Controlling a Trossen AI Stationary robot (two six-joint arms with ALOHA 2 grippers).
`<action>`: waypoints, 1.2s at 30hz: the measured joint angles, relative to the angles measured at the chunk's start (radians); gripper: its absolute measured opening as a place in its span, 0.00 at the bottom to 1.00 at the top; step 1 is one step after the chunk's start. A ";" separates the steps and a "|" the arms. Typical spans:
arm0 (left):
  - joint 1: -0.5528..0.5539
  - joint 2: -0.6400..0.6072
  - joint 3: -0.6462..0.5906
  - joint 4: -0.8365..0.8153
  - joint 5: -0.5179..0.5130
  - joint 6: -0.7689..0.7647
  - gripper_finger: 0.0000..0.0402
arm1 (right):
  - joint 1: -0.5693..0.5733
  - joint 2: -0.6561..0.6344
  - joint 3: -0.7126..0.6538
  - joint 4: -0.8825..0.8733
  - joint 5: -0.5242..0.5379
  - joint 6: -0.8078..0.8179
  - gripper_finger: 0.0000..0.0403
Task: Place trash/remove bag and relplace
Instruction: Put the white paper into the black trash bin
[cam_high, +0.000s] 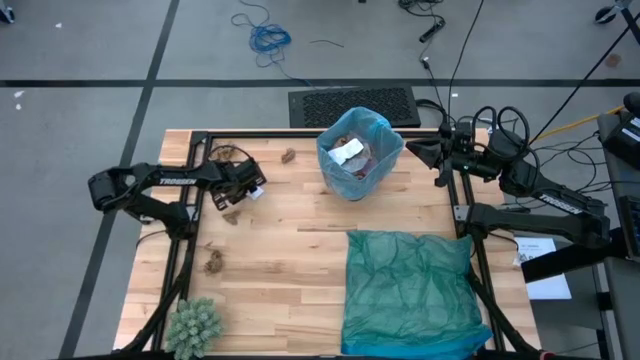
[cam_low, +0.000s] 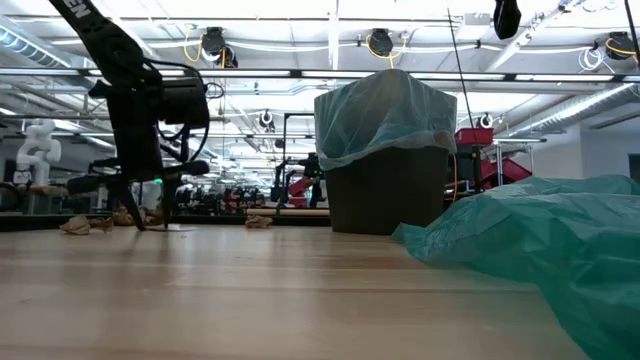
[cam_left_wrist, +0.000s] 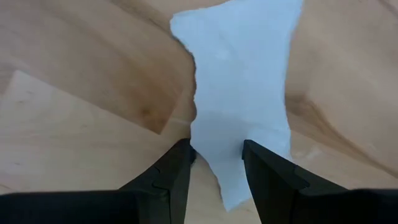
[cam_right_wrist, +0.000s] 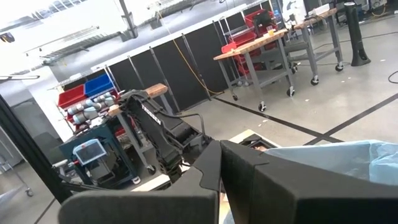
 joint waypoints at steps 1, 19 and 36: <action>0.000 0.012 0.001 0.001 0.002 0.001 0.36 | 0.000 0.000 0.000 0.000 0.000 0.000 0.00; -0.053 -0.013 -0.004 0.078 0.028 0.132 0.01 | 0.000 0.000 0.000 -0.001 0.000 0.004 0.00; -0.103 -0.120 0.058 0.277 0.115 0.375 0.02 | 0.000 0.000 0.000 -0.001 0.001 -0.003 0.00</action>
